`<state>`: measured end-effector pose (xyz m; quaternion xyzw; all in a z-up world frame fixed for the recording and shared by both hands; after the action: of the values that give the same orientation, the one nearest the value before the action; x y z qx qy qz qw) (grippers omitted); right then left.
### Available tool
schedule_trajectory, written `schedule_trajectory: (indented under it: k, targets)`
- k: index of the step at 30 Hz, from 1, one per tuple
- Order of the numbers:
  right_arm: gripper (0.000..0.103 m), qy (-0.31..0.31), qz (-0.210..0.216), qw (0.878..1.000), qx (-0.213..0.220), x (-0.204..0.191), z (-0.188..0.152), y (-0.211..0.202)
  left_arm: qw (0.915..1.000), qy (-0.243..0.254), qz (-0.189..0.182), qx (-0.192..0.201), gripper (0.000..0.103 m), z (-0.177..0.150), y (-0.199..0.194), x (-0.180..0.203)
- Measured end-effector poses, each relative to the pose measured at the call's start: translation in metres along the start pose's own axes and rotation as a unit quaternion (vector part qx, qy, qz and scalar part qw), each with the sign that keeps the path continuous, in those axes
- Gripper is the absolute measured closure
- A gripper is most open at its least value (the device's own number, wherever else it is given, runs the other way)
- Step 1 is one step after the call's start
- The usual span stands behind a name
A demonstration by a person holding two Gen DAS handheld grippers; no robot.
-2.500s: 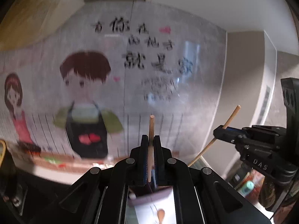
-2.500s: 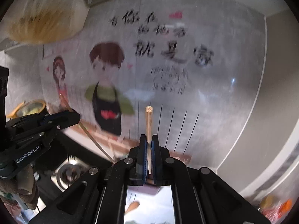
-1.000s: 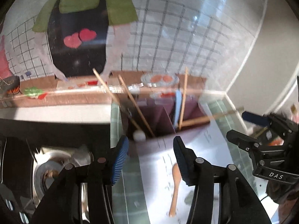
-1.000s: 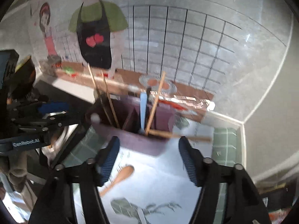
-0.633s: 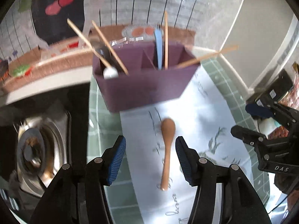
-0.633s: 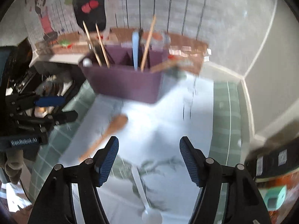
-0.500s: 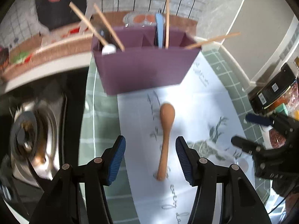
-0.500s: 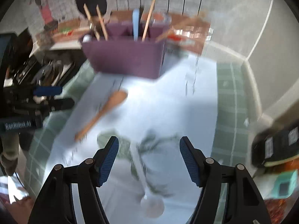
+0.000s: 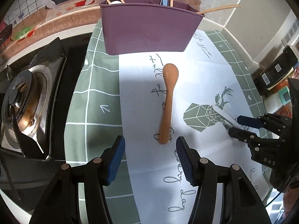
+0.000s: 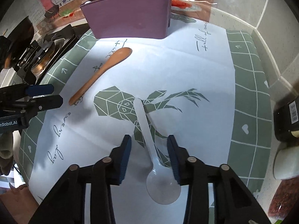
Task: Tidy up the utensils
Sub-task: 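Lower the left gripper onto the wooden spoon while the right grasps the white plastic knife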
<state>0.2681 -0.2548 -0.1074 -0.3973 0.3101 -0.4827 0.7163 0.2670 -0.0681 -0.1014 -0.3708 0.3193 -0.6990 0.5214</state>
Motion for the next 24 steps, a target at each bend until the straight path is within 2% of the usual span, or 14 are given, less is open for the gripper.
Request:
schedule_trajectory:
  k: [1, 2, 3, 4, 9, 16, 24]
  targets:
    - [0.075, 0.0, 0.0, 1.0, -0.002, 0.0, -0.001, 0.0, 1.0, 0.002, -0.001, -0.001, 0.045, 0.001, 0.001, 0.001]
    - [0.082, -0.001, -0.003, 1.0, -0.004, 0.0, -0.002, -0.001, 1.0, 0.005, -0.003, -0.001, 0.045, 0.003, 0.002, 0.003]
    - [0.093, -0.002, -0.004, 1.0, -0.005, -0.001, -0.002, -0.002, 0.9999, 0.009, -0.005, 0.0, 0.045, 0.004, 0.002, 0.005]
    - [0.095, -0.002, -0.002, 1.0, -0.006, -0.001, -0.003, -0.004, 0.9999, 0.015, -0.008, 0.001, 0.045, 0.008, 0.004, 0.009]
    - [0.096, 0.006, -0.004, 1.0, 0.007, 0.006, -0.008, -0.016, 0.999, 0.044, -0.008, 0.001, 0.045, 0.034, 0.017, 0.027]
    - [0.096, 0.043, -0.011, 0.999, 0.023, 0.029, -0.012, -0.033, 0.997, 0.074, -0.009, -0.021, 0.045, 0.068, 0.041, 0.048]
    - [0.096, 0.098, -0.002, 0.994, 0.044, 0.054, -0.02, -0.055, 0.994, 0.101, -0.008, -0.041, 0.045, 0.08, 0.065, 0.064]
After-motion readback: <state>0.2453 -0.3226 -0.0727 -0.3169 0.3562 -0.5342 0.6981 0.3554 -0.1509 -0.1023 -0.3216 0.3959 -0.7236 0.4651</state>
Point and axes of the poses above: each gripper's, at about its wrist camera, not at the fingertips, and y roughly the way its jaws point, x to its right, z to its top, the point moved 1 cm from there along y, roughly the way its jaws point, and after that the axes turned 7 degrees about x, right-handed, at the moved point
